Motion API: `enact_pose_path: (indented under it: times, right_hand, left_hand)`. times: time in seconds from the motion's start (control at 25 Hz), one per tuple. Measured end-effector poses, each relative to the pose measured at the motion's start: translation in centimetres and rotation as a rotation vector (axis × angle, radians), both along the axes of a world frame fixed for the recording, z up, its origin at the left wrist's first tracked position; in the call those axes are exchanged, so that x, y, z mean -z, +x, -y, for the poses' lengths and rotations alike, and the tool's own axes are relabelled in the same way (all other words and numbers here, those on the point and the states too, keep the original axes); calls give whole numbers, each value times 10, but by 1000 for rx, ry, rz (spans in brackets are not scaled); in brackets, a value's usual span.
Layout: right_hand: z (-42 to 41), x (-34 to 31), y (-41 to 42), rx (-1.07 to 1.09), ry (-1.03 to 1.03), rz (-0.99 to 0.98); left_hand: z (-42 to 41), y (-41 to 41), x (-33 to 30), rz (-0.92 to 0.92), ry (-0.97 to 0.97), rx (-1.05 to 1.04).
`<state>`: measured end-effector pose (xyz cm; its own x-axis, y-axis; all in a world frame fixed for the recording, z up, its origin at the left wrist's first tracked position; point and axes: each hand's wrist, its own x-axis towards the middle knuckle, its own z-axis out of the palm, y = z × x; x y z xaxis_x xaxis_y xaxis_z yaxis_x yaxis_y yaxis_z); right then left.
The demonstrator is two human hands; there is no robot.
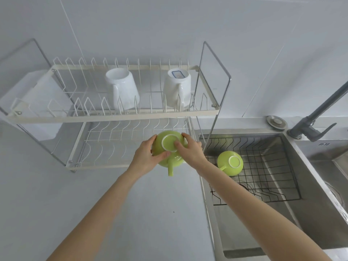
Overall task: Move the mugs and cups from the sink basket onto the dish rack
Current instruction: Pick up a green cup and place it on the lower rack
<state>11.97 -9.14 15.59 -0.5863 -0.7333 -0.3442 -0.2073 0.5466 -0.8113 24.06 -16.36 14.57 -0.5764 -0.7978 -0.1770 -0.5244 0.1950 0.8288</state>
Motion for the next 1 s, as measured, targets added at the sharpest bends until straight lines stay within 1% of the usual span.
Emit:
enact_pose_path:
  times: [0.28, 0.52, 0.6, 0.72, 1.0]
  right_hand:
    - [40, 9, -20, -18, 75, -20]
    - [46, 20, -26, -139, 198, -105]
    - [46, 22, -24, -161, 209, -135]
    - [44, 22, -20, -192, 172, -189]
    - [44, 16, -28, -200, 130, -216]
  left_hand:
    - [35, -26, 10, 91, 41, -10]
    - [40, -33, 22, 123, 97, -10]
    - [39, -32, 23, 121, 69, -4]
    - [35, -32, 19, 119, -17, 45]
    - [36, -41, 19, 119, -88, 83]
